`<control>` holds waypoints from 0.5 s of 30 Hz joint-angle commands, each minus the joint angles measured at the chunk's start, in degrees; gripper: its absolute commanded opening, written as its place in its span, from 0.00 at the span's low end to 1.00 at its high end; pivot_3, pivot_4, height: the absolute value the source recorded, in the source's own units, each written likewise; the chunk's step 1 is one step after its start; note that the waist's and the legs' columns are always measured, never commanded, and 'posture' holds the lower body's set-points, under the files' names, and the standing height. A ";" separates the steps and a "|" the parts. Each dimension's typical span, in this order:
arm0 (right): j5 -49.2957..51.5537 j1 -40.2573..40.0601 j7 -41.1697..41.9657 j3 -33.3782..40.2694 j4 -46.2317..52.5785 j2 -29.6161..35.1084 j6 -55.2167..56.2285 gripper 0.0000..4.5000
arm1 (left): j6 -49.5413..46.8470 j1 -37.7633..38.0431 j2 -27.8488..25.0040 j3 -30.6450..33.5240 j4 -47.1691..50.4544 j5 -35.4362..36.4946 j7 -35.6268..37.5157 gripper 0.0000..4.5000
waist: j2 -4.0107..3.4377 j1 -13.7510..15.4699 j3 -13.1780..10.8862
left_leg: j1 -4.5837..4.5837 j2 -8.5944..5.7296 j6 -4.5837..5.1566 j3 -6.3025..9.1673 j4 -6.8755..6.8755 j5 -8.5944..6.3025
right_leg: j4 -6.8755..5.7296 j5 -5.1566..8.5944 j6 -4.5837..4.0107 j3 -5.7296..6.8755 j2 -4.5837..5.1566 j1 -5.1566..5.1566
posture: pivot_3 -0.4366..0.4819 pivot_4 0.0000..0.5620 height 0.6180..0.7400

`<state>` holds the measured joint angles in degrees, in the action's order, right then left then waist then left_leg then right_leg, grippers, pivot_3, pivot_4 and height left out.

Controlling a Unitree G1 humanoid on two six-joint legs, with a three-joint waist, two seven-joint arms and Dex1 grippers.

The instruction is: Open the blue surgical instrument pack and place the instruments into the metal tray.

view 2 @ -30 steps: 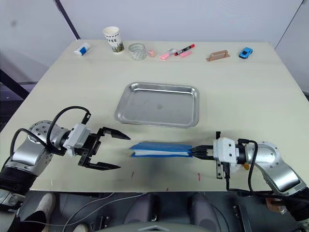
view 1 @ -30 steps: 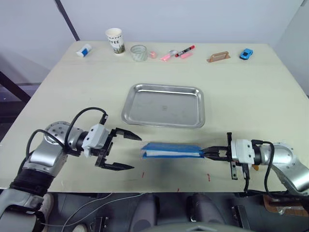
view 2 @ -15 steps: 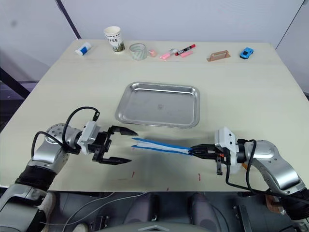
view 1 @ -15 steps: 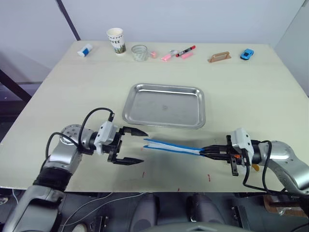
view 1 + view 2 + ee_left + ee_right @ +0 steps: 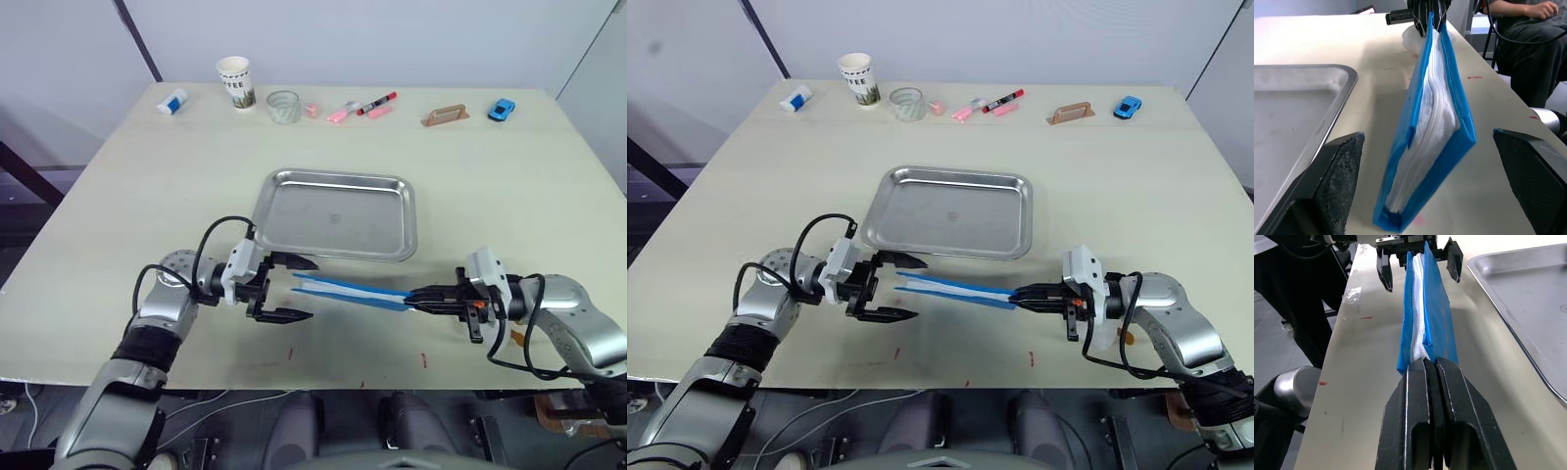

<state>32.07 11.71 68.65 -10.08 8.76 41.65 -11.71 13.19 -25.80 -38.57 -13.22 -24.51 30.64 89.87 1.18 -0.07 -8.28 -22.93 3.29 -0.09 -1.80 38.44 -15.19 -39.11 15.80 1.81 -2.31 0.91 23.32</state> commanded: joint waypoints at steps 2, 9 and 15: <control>0.75 1.21 0.69 3.01 0.64 -0.01 -1.52 0.00 | -0.72 -0.70 0.06 0.65 0.54 0.75 2.63 0.59 | 0.00 -0.02 0.00 | 0.00 0.00 0.00 0.01 0.00 0.00 | 0.00 0.00 0.00 0.00 0.00 0.00 | 0.48 0.27 0.90; 0.61 0.99 1.13 3.93 1.48 -0.39 -2.50 0.00 | -2.56 -0.17 0.30 1.35 1.69 1.45 2.63 0.01 | 0.00 -0.06 0.00 | -0.01 0.00 0.00 0.01 0.00 0.00 | 0.00 0.00 0.00 0.01 0.00 0.00 | 0.48 0.27 0.90; 3.24 -1.90 1.17 6.46 5.92 0.78 -5.23 0.00 | -6.12 1.98 -0.13 1.87 6.26 2.87 2.63 0.01 | 0.00 -0.09 0.00 | -0.03 0.00 0.00 0.02 -0.01 0.00 | 0.02 0.00 0.00 0.01 0.00 0.00 | 0.48 0.27 0.90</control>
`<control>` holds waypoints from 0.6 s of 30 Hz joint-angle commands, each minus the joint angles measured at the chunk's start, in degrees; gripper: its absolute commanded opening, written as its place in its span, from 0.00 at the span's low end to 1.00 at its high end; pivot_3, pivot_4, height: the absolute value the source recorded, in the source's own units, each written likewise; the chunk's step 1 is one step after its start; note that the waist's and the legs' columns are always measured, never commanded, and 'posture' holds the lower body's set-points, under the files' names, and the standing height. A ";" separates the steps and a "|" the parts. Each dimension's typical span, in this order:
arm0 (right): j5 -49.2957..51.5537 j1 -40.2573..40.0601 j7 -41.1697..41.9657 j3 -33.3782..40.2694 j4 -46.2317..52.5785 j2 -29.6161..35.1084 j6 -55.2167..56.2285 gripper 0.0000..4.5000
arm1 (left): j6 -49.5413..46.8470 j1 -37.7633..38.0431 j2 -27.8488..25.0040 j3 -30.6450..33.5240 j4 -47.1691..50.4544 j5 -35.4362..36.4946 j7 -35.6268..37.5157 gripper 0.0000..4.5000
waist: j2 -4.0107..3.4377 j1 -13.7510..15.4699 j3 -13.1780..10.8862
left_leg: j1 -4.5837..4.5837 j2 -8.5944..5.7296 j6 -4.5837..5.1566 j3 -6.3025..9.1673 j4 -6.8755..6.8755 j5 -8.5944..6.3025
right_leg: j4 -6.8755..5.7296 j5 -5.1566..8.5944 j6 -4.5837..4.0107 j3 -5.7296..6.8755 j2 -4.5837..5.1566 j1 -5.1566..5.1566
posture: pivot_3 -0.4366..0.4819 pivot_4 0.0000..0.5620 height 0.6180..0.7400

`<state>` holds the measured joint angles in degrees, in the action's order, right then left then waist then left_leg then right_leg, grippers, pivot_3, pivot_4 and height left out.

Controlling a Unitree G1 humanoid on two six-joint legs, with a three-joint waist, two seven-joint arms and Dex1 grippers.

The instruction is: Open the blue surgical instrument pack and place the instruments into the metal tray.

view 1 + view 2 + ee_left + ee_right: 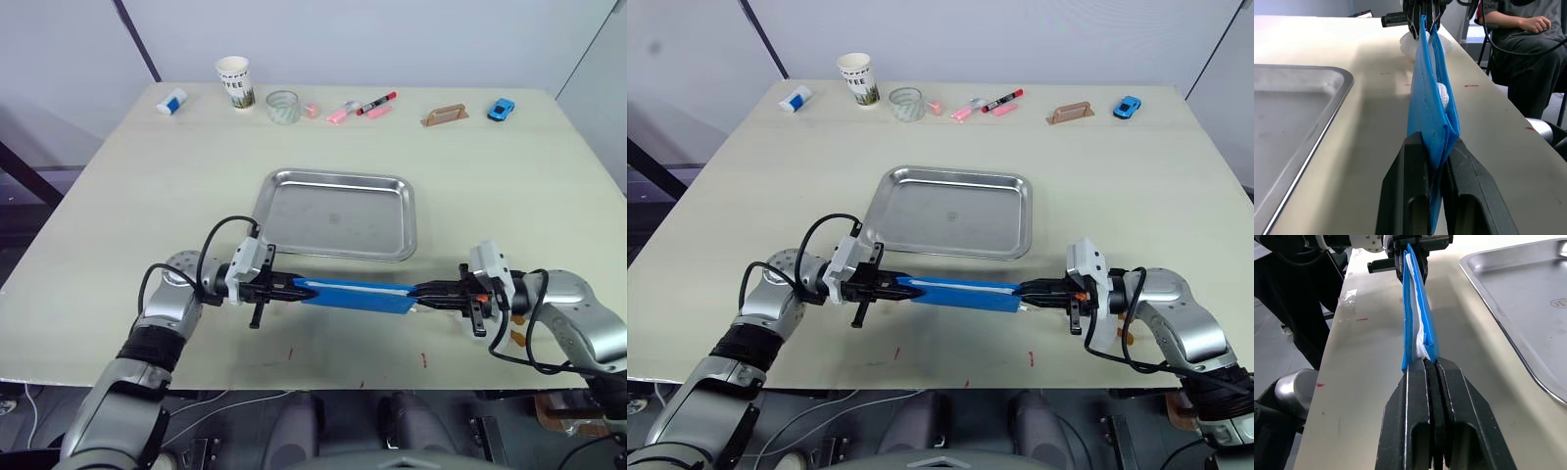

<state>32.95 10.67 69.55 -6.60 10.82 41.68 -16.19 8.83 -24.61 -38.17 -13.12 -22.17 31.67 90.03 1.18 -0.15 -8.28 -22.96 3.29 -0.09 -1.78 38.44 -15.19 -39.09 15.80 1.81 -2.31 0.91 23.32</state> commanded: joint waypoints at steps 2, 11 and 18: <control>2.58 -1.75 0.25 3.67 4.92 0.92 -1.23 0.00 | -2.70 1.57 -0.66 1.99 5.39 2.01 2.47 0.01 | 0.00 -0.04 0.00 | -0.01 0.00 0.00 0.01 0.00 0.00 | 0.00 0.00 0.00 0.00 0.00 0.00 | 0.48 0.27 0.90; 5.11 -8.13 -0.29 9.42 9.85 4.07 -4.67 0.67 | -4.90 4.95 -0.42 3.34 9.52 1.34 2.47 0.00 | 0.00 -0.08 0.00 | -0.01 0.00 0.00 0.01 0.00 0.00 | 0.01 0.00 0.01 0.00 0.01 0.00 | 0.48 0.27 0.90; 4.99 -12.88 -0.33 14.36 11.41 5.48 -3.64 0.98 | -5.49 6.66 -0.29 4.60 11.21 0.54 1.64 0.00 | 0.00 -0.11 0.00 | 0.00 0.00 0.00 0.02 0.00 0.00 | 0.01 0.00 0.01 0.00 0.00 0.00 | 0.48 0.27 0.90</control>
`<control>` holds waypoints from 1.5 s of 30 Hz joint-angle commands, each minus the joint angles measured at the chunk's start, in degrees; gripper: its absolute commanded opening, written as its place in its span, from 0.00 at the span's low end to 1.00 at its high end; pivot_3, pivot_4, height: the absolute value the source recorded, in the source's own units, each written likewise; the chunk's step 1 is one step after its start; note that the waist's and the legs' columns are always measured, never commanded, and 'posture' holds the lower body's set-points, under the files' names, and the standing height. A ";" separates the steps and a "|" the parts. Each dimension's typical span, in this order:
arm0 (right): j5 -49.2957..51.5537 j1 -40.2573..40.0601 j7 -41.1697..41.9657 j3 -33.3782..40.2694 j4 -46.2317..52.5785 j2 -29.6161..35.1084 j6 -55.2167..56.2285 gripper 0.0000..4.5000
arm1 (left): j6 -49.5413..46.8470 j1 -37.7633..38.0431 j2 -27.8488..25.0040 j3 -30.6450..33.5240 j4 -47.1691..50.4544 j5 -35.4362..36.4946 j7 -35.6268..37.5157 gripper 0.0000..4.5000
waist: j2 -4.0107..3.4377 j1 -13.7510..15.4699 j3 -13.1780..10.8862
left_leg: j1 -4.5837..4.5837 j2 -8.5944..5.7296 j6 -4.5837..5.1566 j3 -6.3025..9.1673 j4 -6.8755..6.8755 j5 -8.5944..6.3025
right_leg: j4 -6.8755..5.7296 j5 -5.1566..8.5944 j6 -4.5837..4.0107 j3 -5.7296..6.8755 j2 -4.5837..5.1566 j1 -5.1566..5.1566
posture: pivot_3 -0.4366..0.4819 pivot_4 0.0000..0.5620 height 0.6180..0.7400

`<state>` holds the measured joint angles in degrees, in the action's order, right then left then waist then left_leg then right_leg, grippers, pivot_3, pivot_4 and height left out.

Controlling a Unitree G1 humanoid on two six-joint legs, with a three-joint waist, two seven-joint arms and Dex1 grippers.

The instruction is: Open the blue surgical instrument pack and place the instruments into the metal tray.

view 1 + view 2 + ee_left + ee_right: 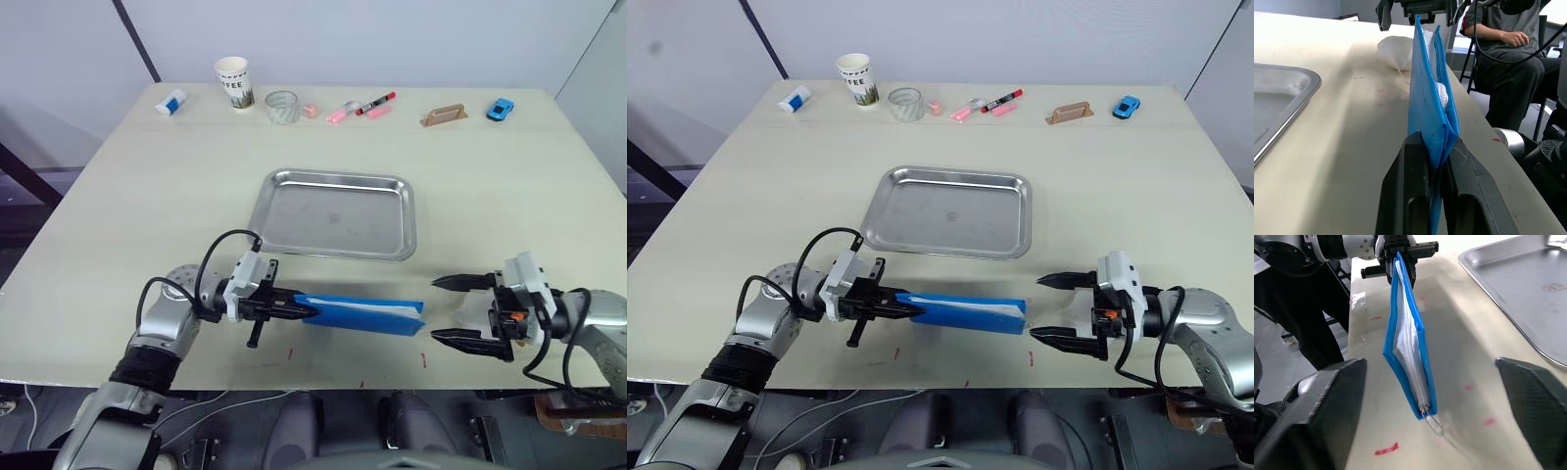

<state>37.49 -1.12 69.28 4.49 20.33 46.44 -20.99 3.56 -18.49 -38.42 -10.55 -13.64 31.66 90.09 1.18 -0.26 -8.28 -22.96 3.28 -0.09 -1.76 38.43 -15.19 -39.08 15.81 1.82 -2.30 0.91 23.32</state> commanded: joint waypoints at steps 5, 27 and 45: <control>-3.18 -3.94 -0.55 3.77 2.02 0.32 4.91 0.98 | -0.45 1.54 0.14 2.79 3.88 -0.31 1.03 0.00 | 0.00 0.00 0.00 | 0.00 0.00 0.00 0.01 0.00 0.00 | 0.00 0.00 0.00 0.01 0.00 0.00 | 0.48 0.27 0.90; -18.64 -7.23 -0.79 4.49 -17.08 2.87 20.73 0.81 | 1.09 1.91 -0.28 2.46 2.47 -5.18 -0.60 0.00 | -0.02 -0.01 0.02 | 0.07 -0.01 0.00 -0.02 -0.01 0.00 | 0.01 0.00 0.00 -0.03 -0.01 -0.05 | 0.48 0.27 0.90; -0.86 -8.32 5.19 11.86 -13.00 -1.28 18.13 0.02 | -3.86 4.85 0.30 0.43 7.16 -7.61 -6.50 0.00 | -0.03 0.98 0.04 | 0.24 -0.03 0.00 0.05 -0.01 0.00 | 0.10 0.00 0.00 0.01 0.01 -0.29 | 0.48 0.27 0.90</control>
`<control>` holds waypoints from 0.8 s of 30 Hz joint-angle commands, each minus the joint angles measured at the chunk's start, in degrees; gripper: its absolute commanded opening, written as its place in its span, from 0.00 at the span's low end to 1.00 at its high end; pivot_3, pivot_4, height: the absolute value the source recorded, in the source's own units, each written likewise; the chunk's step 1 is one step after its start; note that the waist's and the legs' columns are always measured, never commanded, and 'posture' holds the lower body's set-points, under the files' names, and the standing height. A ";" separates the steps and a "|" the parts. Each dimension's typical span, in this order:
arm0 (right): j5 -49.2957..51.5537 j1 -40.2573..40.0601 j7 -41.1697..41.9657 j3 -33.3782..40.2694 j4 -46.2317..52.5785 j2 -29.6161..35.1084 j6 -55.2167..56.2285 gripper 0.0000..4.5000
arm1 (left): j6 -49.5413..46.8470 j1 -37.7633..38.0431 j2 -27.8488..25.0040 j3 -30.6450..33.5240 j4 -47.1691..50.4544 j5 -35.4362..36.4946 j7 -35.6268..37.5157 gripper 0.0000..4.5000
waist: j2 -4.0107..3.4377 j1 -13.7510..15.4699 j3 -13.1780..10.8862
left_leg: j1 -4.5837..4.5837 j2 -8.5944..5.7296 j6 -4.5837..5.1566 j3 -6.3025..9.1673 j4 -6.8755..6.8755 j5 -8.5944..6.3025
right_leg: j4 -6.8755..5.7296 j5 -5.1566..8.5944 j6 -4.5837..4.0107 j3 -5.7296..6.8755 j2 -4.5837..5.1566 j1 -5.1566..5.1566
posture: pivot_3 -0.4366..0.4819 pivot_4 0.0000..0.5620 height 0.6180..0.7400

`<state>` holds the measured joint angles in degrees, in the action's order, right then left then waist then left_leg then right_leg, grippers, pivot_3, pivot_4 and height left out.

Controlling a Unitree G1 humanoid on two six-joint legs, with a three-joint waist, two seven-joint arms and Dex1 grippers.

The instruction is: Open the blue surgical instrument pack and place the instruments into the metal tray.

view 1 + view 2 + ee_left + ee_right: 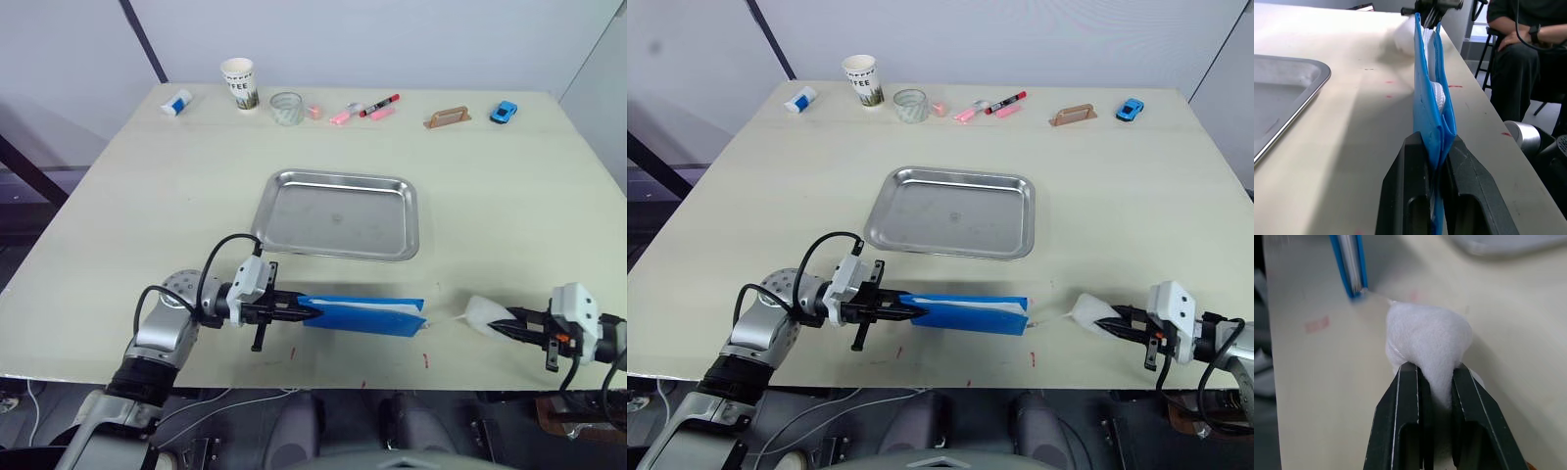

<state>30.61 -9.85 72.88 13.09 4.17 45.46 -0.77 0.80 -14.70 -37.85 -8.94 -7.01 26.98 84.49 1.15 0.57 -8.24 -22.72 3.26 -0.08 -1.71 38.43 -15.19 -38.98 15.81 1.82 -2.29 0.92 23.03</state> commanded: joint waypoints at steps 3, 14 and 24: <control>11.27 1.07 0.90 4.62 5.49 -1.38 -6.26 0.02 | -1.20 0.97 -0.17 -1.18 0.57 -2.95 -1.00 0.00 | 0.00 0.22 0.00 | 0.00 0.00 0.00 0.00 0.01 0.00 | 0.00 0.00 0.00 0.00 0.00 -0.01 | 0.48 0.27 0.90; 25.52 5.51 -8.41 8.80 14.42 -2.62 -20.11 0.02 | 0.45 0.71 0.03 -1.62 -1.01 -3.77 -0.36 0.00 | -0.01 0.24 0.00 | -0.02 -0.02 0.00 0.03 0.00 0.00 | 0.01 0.00 0.00 0.02 0.01 -0.01 | 0.48 0.27 0.90; 20.75 18.14 -14.76 -1.61 24.36 -2.70 -25.45 0.02 | 0.76 -0.63 1.22 -2.37 -2.06 -4.13 -0.16 0.00 | -0.05 0.12 -0.02 | -0.07 -0.04 0.00 0.13 0.00 0.00 | 0.01 0.00 0.00 0.03 -0.02 0.00 | 0.48 0.27 0.90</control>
<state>51.89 5.45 58.41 12.31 24.90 42.46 -27.14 1.73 -15.81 -36.57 -9.51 -8.04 26.25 84.08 1.11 0.69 -8.26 -22.79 3.22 -0.08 -1.58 38.43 -15.19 -38.96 15.81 1.82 -2.25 0.91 23.03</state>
